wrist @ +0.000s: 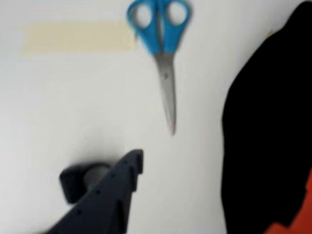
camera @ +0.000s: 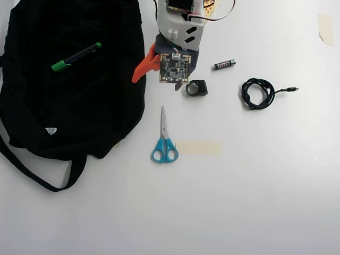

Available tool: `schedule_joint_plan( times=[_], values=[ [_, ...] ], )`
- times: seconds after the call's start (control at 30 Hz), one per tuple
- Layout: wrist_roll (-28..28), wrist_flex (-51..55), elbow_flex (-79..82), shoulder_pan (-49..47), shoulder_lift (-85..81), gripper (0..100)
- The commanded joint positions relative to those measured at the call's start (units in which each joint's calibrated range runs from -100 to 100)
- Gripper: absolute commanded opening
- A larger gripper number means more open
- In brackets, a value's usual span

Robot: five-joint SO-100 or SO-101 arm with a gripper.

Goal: Put the green marker into the black bag

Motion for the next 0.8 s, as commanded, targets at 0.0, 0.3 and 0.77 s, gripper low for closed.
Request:
schedule_joint_plan(
  times=[0.0,0.3,0.77],
  values=[
    [0.0,-0.8,6.6,-2.0,-8.1,41],
    [0.0,-0.8,20.5,-4.6,-20.9,42],
    [-0.1,-8.9,40.9,-6.1,-35.5,41]
  ],
)
